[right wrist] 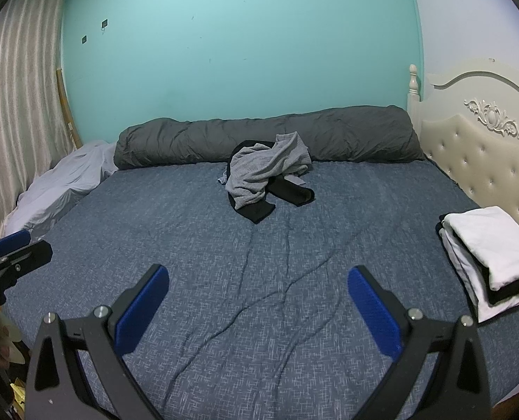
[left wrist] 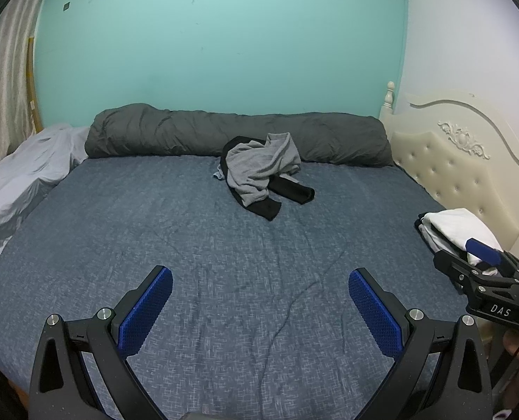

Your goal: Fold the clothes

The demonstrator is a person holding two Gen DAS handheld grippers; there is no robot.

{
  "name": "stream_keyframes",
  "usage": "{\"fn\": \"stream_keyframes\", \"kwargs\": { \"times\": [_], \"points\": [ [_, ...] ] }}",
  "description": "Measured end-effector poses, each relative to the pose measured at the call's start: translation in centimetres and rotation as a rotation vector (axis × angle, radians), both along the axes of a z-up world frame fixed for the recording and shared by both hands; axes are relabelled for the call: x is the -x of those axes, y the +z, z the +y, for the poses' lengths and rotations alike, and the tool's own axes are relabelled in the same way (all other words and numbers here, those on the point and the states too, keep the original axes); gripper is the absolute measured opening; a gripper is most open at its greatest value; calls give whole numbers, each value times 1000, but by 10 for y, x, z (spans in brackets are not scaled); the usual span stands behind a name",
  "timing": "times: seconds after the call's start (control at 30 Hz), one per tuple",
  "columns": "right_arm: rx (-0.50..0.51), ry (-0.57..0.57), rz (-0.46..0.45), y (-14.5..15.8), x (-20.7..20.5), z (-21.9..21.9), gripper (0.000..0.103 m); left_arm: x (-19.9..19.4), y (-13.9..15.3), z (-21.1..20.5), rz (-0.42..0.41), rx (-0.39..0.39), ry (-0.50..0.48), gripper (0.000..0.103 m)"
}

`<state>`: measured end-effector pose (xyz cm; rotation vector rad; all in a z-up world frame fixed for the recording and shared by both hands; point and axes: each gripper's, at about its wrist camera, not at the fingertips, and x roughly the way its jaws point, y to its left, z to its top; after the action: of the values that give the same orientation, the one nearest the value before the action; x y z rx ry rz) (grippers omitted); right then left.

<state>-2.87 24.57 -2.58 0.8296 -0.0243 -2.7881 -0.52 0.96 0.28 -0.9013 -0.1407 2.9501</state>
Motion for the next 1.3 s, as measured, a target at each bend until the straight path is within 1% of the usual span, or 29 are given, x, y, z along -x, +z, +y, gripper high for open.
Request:
{"fn": "stream_keyframes", "kwargs": {
  "times": [0.33,0.6,0.77,0.9,1.0,1.17,1.3],
  "points": [
    [-2,0,-2,-4,1,0,103,0,-4,0,1,0,0,103],
    [1,-5,-8,-11,5,1,103,8,-8,-6,-9,-11,3,103],
    [5,8,-26,-19,16,-1,103,19,-15,-11,-20,-25,6,103],
    [11,16,-54,-34,32,-2,103,34,-25,-18,-23,-19,20,103],
    [22,25,-74,-47,46,-4,103,50,-39,-26,-32,-27,34,103],
    [58,73,-111,-72,80,-10,103,85,-75,-37,-83,-39,48,103],
    [58,94,-146,-96,119,-18,103,119,-104,-47,-107,-59,72,103]
  ]
}}
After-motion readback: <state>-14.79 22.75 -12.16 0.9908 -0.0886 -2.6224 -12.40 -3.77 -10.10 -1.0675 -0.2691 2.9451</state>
